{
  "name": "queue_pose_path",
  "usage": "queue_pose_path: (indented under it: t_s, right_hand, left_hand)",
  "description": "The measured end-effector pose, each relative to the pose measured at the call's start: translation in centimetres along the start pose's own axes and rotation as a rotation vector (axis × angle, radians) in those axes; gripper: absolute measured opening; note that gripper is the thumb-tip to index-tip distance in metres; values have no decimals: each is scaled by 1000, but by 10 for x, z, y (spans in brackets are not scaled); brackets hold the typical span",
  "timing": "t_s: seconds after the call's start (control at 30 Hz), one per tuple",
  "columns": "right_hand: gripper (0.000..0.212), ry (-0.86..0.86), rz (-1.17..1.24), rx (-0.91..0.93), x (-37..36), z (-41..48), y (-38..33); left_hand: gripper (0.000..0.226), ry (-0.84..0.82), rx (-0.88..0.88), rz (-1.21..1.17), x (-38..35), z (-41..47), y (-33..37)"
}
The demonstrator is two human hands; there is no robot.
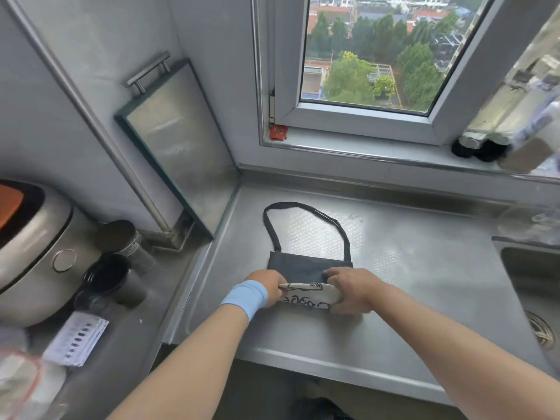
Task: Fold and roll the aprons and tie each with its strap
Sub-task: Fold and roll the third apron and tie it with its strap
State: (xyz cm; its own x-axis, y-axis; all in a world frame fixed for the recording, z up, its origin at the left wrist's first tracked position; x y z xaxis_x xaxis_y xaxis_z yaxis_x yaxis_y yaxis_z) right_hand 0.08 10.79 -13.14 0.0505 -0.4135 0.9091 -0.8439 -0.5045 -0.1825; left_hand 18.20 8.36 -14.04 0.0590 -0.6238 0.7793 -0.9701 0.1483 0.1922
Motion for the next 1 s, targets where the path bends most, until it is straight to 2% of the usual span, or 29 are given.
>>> queue_pose_path:
  t_s: [0.1, 0.17, 0.33, 0.37, 0.43, 0.5, 0.57, 0.67, 0.73, 0.87, 0.93, 1.0]
  right_hand:
    - [27, -52, 181, -146, -2, 6, 22]
    - [27, -34, 269, -226, 1, 11, 36]
    - [34, 78, 324, -311, 3, 25, 61]
    - [33, 93, 312, -322, 4, 27, 64]
    - [31, 124, 269, -318, 6, 31, 68]
    - [28, 131, 260, -310, 6, 34, 71]
    - [21, 124, 280, -307, 1, 37, 74]
    - [16, 144, 288, -325, -6, 40, 81]
    - [21, 165, 258, -328, -8, 42, 83]
    - [21, 153, 208, -317, -9, 45, 85]
    - [15, 185, 34, -309, -4, 46, 80]
    - [24, 262, -230, -260, 3, 49, 66]
  left_hand:
    - [27, 5, 28, -140, 5, 14, -8]
    - [25, 94, 22, -230, 13, 25, -14]
    - [15, 182, 112, -346, 28, 48, -25]
    - [23, 191, 133, -348, 32, 53, -25]
    - [40, 212, 162, -313, 36, 63, -25]
    - [45, 352, 163, -168, 44, 67, -16]
    - [45, 529, 74, 83, 48, 64, 6]
    - [46, 602, -161, 141, 28, 59, 46]
    - [32, 538, -247, 128, 10, 58, 62]
    - [55, 296, -139, 205, -17, 74, 54]
    - [61, 257, -116, 251, -22, 80, 48]
    - [62, 251, -103, 285, -24, 84, 47]
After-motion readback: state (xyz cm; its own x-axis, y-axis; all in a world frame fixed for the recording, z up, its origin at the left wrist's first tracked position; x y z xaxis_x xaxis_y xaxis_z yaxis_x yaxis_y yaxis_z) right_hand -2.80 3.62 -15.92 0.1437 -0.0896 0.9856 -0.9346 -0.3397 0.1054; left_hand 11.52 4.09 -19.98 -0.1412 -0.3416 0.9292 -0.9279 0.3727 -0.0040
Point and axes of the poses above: each hand's wrist, its own z-axis towards the middle knuckle, its own x-axis out of the back of the hand, y = z × x, the point moved 7 cm from there along z, towards the middle knuckle, and after that the axes turned 8 degrees about x, right-handed, at the moved point
